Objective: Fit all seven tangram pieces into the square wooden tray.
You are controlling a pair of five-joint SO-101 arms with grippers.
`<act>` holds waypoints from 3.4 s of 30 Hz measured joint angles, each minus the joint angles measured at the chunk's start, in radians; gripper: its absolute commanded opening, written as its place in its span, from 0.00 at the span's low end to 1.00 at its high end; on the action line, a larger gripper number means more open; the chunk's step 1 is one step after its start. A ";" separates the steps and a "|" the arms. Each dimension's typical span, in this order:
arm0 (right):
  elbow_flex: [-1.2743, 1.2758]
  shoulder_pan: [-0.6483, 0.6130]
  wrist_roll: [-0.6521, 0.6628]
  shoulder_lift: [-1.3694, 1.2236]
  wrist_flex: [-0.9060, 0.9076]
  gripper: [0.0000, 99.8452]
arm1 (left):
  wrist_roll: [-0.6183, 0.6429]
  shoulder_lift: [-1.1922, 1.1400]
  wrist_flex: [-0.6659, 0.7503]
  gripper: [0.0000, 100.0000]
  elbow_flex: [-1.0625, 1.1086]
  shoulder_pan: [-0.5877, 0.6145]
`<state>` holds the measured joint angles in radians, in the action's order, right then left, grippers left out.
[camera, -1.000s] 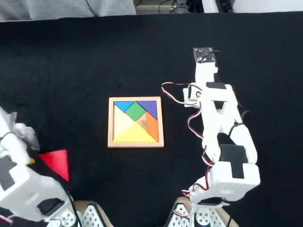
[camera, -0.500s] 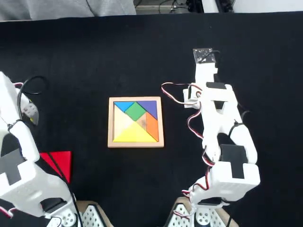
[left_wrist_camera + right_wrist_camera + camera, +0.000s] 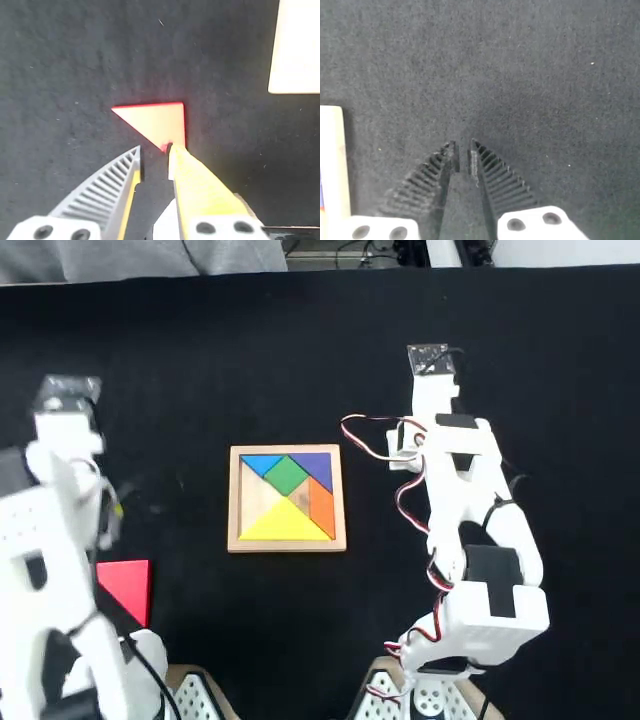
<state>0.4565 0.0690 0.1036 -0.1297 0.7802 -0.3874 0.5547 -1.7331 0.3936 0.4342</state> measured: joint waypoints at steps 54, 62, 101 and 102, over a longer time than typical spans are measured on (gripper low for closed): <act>0.000 -0.029 0.048 0.000 0.009 0.05 | 0.575 0.049 0.555 0.35 0.715 0.196; 0.000 -0.037 0.048 0.000 0.009 0.05 | 0.485 0.044 0.563 0.35 0.735 0.216; 0.000 -0.034 0.048 0.000 0.009 0.05 | 0.578 0.044 0.733 0.25 0.664 0.017; 0.000 -0.034 0.048 0.000 0.009 0.05 | 0.578 0.044 0.733 0.25 0.640 -0.003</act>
<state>0.4565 0.0353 0.1511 -0.1297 0.7894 0.1910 0.5992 -0.9996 1.0334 0.4312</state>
